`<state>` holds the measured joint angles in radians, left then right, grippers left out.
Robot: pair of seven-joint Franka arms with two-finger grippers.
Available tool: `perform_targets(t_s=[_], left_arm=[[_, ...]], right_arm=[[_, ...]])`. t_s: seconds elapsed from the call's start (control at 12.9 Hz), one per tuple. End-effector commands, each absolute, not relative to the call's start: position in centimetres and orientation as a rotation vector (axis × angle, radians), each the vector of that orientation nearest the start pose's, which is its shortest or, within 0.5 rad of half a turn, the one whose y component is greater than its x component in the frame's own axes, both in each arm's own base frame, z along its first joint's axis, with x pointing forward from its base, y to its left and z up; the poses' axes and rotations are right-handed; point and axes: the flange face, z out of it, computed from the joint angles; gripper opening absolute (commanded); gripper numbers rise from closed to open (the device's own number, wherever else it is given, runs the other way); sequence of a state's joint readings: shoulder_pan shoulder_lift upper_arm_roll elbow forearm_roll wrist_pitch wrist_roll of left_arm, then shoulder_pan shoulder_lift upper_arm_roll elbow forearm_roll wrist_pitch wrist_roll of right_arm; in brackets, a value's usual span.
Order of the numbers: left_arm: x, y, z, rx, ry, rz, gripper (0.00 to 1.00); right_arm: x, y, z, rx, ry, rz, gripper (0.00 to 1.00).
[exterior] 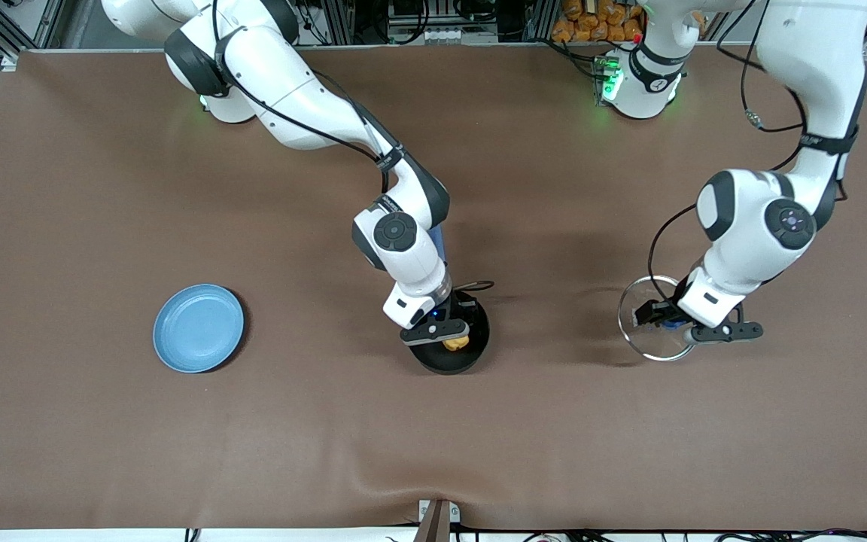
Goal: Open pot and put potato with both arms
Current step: 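Lower the potato into the pot and open the right gripper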
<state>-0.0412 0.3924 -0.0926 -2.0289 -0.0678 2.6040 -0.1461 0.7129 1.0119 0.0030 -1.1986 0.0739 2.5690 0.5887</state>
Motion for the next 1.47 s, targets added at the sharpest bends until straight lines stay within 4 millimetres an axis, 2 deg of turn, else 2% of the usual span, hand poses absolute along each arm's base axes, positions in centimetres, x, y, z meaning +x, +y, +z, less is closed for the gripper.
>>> perform_targets(t_s=[0.0,0.15,0.23,0.31,0.39,0.46,0.62,0.7,0.85,0.93,1.01,1.24,1.39], left_arm=[[61.6,-8.0,26.4,-3.232,-0.121,-0.331,0.33],[61.8,-7.9,25.0,-3.230,-0.126,-0.349,0.36],[61.9,-8.0,24.4,-3.229,-0.126,-0.371,0.36],[61.9,-8.0,23.5,-3.228,-0.129,-0.384,0.36],[62.0,-7.9,22.5,-3.226,-0.131,-0.401,0.36],[62.0,-7.9,21.7,-3.225,-0.131,-0.414,0.36],[62.1,-8.1,20.7,-3.220,-0.114,-0.429,0.36],[62.0,-8.1,20.5,-3.218,-0.105,-0.425,0.39],[62.0,-8.1,20.4,-3.214,-0.092,-0.425,0.78],[62.0,-8.1,20.4,-3.213,-0.090,-0.423,0.93],[62.0,-8.0,20.4,-3.213,-0.092,-0.426,1.00],[62.2,-7.7,21.1,-3.211,-0.101,-0.441,1.00],[62.4,-7.6,22.5,-3.207,-0.101,-0.466,1.00]], right_arm=[[59.8,52.5,19.4,-2.857,-0.113,-0.406,0.00],[59.8,52.5,19.3,-2.859,-0.115,-0.405,0.00],[59.8,52.4,19.3,-2.859,-0.113,-0.405,0.07],[59.9,52.3,19.3,-2.859,-0.109,-0.404,0.27],[59.9,52.3,19.4,-2.857,-0.107,-0.406,0.43],[60.1,52.1,19.5,-2.858,-0.103,-0.406,0.54],[60.5,51.8,19.8,-2.857,-0.098,-0.411,0.65],[60.7,51.6,20.3,-2.855,-0.100,-0.416,0.67],[60.9,51.6,21.6,-2.849,-0.110,-0.425,0.71],[61.1,51.4,22.5,-2.846,-0.107,-0.434,0.72],[61.3,51.2,23.2,-2.840,-0.099,-0.438,0.73],[61.2,50.6,24.9,-2.894,-0.112,-0.364,0.75],[61.4,49.6,27.0,-2.930,-0.104,-0.305,0.75]])
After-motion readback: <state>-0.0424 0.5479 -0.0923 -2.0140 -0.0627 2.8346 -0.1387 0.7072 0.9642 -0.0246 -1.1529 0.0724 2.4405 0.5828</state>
